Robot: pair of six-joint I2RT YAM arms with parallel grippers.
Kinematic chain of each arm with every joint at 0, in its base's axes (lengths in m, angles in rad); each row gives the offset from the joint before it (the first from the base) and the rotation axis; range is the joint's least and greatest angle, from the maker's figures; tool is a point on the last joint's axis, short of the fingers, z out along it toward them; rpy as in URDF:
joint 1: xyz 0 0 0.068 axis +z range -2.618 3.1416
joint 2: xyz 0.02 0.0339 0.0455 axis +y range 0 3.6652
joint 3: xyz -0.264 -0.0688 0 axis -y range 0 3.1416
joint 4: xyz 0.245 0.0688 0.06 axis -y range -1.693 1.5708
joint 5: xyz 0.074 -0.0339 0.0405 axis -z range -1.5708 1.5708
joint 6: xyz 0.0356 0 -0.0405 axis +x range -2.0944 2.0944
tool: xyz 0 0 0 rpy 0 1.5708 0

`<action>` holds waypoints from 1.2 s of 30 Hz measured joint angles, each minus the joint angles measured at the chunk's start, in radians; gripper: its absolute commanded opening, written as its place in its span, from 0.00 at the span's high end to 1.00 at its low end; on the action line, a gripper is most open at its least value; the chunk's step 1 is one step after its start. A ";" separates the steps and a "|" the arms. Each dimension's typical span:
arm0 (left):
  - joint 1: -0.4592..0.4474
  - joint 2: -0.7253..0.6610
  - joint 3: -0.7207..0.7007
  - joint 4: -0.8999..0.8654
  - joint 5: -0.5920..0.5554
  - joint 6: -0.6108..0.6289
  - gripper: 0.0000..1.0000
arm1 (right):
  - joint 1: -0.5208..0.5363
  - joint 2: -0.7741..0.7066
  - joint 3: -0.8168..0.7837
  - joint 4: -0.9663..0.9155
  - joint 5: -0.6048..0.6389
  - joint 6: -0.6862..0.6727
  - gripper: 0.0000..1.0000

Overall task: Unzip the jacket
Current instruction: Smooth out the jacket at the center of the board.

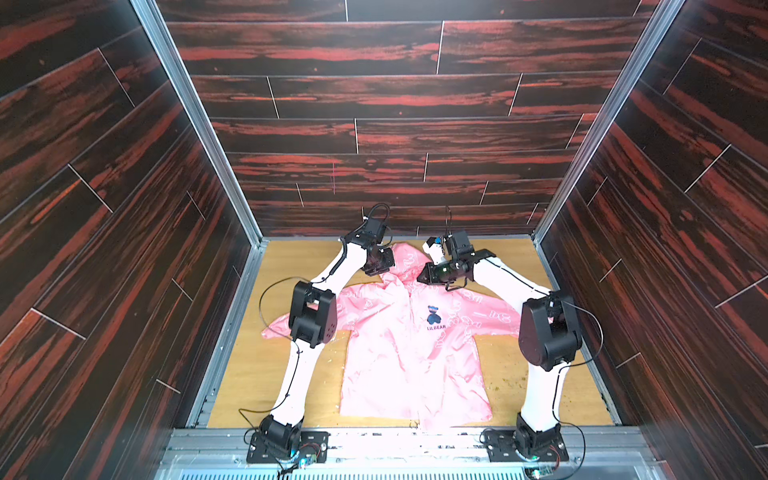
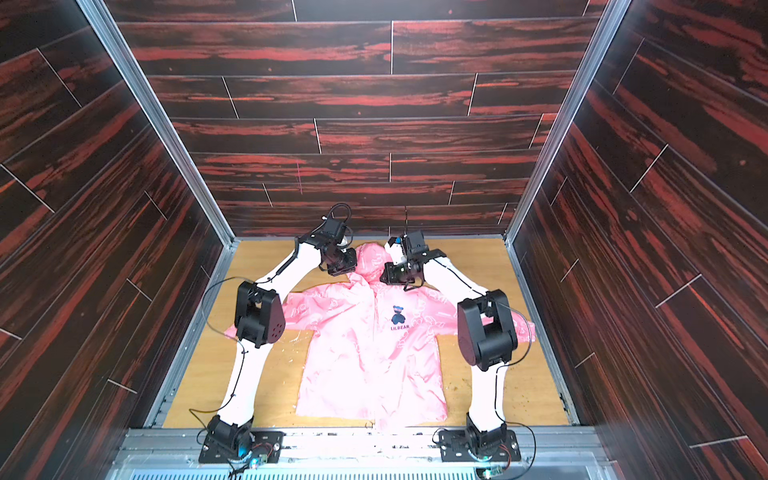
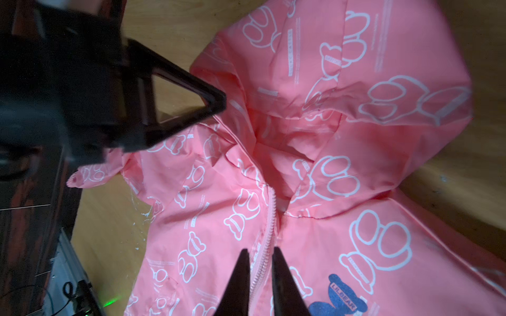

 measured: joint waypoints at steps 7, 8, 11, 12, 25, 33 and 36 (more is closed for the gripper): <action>0.045 -0.003 -0.117 0.047 0.062 0.014 1.00 | 0.005 0.029 0.008 0.058 -0.100 0.072 0.83; 0.055 -0.005 -0.146 0.058 0.070 0.016 1.00 | 0.006 0.034 0.008 0.061 -0.106 0.079 0.83; 0.078 -0.023 -0.243 0.104 0.088 0.042 0.69 | 0.009 0.041 0.008 0.063 -0.116 0.095 0.81; 0.085 -0.049 -0.277 0.126 0.084 0.057 0.52 | 0.010 0.041 0.008 0.064 -0.121 0.096 0.79; 0.090 -0.908 -0.744 0.280 -0.375 0.373 0.00 | 0.022 0.011 -0.015 0.014 -0.130 0.028 0.74; 0.141 -1.151 -1.062 0.148 -0.565 0.364 0.00 | 0.094 0.003 -0.004 -0.003 -0.136 0.008 0.73; 0.154 -1.164 -1.130 0.066 -0.592 0.269 0.00 | 0.101 -0.007 -0.011 -0.003 -0.140 0.006 0.71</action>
